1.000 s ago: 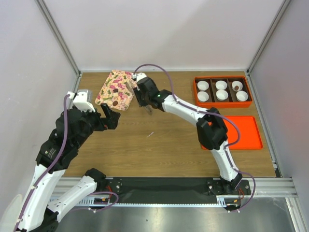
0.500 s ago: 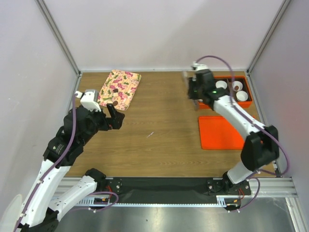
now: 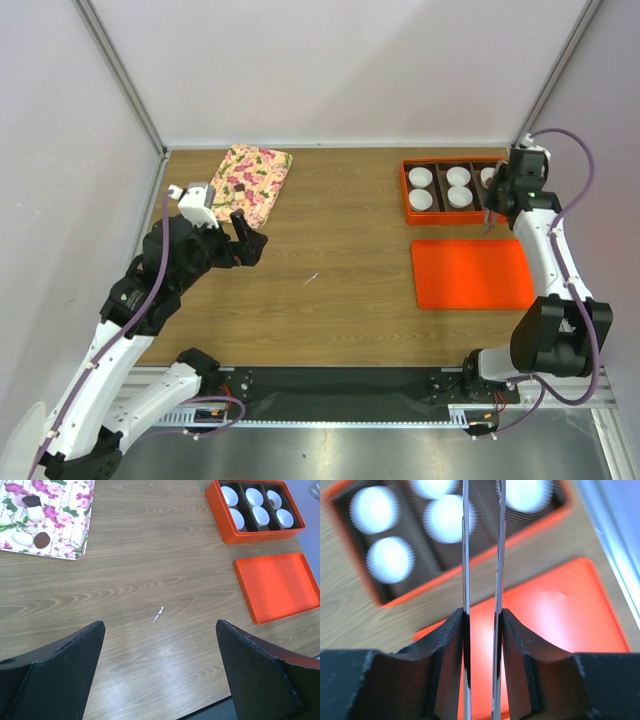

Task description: Pack the chocolate

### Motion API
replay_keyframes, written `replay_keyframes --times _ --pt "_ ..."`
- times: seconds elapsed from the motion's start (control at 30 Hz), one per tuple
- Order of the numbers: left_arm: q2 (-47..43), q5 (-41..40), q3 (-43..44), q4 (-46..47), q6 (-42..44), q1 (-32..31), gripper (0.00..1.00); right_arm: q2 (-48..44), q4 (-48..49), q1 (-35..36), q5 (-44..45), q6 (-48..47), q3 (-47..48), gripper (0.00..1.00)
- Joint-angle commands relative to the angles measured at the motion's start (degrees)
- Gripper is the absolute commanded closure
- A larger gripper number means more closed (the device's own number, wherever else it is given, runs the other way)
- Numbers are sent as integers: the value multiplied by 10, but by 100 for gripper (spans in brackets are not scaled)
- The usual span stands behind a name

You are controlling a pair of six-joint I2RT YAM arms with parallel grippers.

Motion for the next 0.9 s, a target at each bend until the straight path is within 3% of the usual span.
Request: replay_keyframes --times 0.0,0.33,0.87 --pt "2 15 -1 24 -7 4 0 10 -16 -53 -12 23 -2 63" --pt "6 13 -13 41 -10 4 0 68 -18 -119 -65 42 26 62" --pt "12 8 -22 51 5 4 0 114 -10 -122 -86 43 47 61"
